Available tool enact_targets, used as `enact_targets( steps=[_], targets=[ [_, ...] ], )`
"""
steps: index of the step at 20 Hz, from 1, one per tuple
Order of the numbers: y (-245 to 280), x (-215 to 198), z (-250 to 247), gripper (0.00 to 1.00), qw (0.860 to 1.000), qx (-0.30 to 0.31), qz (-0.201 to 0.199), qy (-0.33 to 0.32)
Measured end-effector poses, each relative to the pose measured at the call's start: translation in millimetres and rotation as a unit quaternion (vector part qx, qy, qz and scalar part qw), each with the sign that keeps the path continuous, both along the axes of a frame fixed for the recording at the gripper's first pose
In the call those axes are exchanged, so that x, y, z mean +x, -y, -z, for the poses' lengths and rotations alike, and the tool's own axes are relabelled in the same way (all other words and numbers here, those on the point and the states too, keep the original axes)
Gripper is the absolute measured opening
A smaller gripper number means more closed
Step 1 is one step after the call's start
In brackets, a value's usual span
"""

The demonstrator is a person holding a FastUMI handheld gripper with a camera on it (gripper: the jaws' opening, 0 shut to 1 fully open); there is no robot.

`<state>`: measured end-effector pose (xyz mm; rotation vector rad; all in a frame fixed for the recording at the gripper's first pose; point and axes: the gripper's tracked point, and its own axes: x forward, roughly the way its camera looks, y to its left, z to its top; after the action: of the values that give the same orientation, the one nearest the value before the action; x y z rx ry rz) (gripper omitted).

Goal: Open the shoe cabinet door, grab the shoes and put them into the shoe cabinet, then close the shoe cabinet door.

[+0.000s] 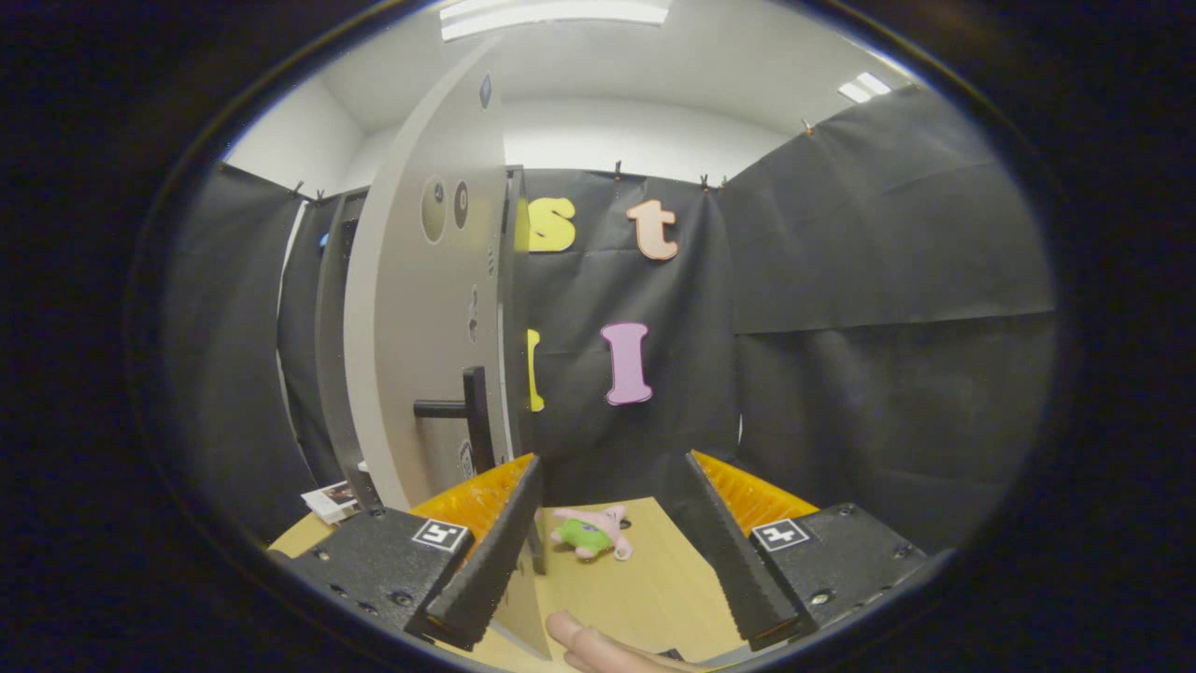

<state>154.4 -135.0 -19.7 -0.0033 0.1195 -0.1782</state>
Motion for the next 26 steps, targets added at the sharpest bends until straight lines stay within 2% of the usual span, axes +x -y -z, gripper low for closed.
enact_targets(
  steps=[10, 12, 16, 18, 26],
  targets=[
    [-20, -7, -4, 0.91, 0.999, -0.017, 0.05, 0.0],
    [-30, -8, -3, 0.91, 0.999, -0.013, 0.043, -0.001],
    [-62, -8, 3, 0.91, 1.0, 0.017, 0.001, -0.013],
    [-78, -7, 2, 0.91, 1.0, 0.012, -0.017, -0.023],
    [-129, -2, 2, 0.91, 0.999, -0.007, -0.027, -0.021]
  ],
)
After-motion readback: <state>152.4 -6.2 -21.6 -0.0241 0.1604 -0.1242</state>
